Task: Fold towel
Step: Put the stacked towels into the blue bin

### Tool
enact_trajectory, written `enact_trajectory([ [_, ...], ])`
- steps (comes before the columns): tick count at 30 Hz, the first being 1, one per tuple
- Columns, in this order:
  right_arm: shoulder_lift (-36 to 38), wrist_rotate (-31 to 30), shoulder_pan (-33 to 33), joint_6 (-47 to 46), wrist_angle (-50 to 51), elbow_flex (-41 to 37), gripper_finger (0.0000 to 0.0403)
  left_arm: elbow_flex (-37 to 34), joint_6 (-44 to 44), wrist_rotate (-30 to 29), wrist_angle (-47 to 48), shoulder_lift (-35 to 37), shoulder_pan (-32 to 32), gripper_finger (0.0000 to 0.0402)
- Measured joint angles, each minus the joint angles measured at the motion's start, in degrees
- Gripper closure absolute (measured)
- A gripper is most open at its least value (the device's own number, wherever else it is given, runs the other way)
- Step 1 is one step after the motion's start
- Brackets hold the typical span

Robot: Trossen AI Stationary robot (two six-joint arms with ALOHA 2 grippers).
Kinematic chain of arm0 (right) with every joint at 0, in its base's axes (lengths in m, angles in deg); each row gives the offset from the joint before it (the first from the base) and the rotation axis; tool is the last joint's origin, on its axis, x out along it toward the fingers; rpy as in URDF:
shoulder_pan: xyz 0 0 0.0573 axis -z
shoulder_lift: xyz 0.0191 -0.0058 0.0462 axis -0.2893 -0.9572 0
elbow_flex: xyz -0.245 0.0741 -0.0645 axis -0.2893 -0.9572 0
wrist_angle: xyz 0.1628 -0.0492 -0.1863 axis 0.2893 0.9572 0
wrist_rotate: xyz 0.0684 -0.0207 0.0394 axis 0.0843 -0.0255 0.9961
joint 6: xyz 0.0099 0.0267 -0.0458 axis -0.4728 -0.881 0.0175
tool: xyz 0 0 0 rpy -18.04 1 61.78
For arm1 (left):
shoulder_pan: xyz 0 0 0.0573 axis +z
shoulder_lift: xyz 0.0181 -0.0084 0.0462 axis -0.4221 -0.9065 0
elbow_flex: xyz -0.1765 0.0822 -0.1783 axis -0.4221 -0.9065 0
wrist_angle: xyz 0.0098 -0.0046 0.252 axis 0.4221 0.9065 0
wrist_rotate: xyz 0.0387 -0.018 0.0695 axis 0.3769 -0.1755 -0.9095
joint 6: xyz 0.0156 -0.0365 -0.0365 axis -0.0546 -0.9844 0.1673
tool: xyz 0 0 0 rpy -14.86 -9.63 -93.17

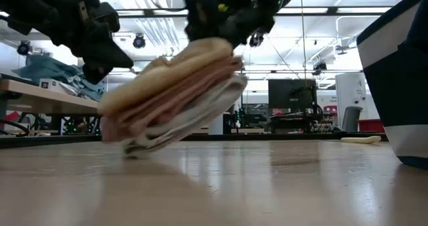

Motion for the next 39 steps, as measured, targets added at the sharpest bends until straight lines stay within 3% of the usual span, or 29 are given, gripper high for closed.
enact_trajectory([
  [6, 6.63, 1.8, 0.98, 0.42, 5.14, 0.01, 0.0337, 0.0, -1.76, -4.01, 2.24, 3.78, -0.22, 0.0401],
  [18, 20.87, 2.07, 1.26, -3.32, 12.18, 0.03, 0.0337, -0.01, -1.77, -8.85, 3.22, 4.77, -0.2, 0.0401],
  [28, 32.3, 18.32, 1.0, 3.07, 27.67, 0.03, 0.0337, 0.0, -1.62, -11.92, 4.45, 3.11, -0.17, 0.0394],
  [36, 41.71, 17.28, -3.4, -0.97, 30.15, 0.05, 0.0337, 0.0, -1.19, -15.69, 4.26, 1.27, -0.17, 0.0398],
  [39, 44.54, 14.1, -6.39, -2.76, 32.24, 0.05, 0.0337, 0.0, -1.31, -16.54, 2.95, 1.21, -0.15, 0.0393],
])
